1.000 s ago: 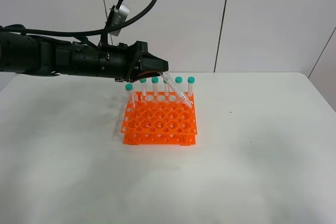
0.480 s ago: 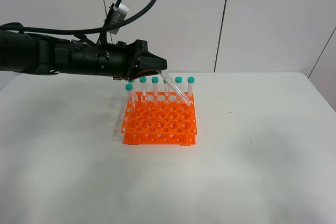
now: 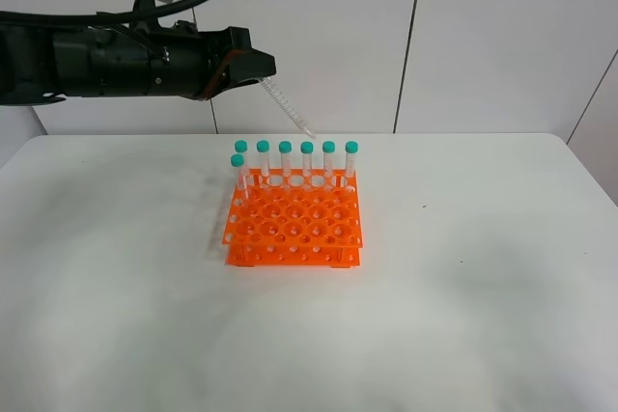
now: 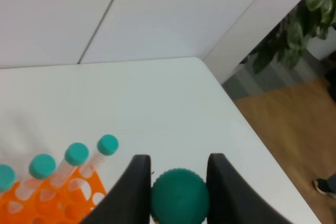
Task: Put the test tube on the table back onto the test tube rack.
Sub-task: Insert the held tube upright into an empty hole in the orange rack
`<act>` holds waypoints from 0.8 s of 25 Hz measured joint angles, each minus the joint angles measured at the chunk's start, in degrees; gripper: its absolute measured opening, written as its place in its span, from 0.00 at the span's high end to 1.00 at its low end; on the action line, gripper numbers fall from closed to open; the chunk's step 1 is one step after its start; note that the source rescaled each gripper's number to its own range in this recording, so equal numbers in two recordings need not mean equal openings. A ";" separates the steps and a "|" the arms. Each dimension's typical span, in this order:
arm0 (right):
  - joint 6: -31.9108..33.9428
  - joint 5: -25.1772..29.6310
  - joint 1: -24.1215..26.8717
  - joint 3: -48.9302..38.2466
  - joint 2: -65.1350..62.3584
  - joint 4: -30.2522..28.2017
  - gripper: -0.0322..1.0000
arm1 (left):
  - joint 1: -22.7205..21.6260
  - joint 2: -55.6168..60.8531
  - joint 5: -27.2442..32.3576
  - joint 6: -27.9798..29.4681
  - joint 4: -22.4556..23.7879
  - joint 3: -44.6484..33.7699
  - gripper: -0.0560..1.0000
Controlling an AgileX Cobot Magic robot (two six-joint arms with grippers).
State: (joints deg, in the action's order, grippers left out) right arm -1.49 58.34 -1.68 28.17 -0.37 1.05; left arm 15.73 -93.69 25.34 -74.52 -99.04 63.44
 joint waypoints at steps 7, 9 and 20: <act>0.00 -0.06 0.00 0.00 0.00 0.00 0.00 | 0.00 0.17 -2.70 6.55 10.08 0.00 0.95; 0.00 -0.06 0.00 0.00 0.00 0.00 0.00 | 0.00 0.34 -4.62 12.80 17.55 0.00 0.95; 0.00 -0.06 0.00 0.00 0.00 0.00 0.00 | 4.83 6.25 -14.80 50.34 64.73 0.00 0.95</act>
State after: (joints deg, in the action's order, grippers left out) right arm -1.49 58.28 -1.68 28.17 -0.37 1.05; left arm 20.56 -87.44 10.54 -24.18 -34.31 63.44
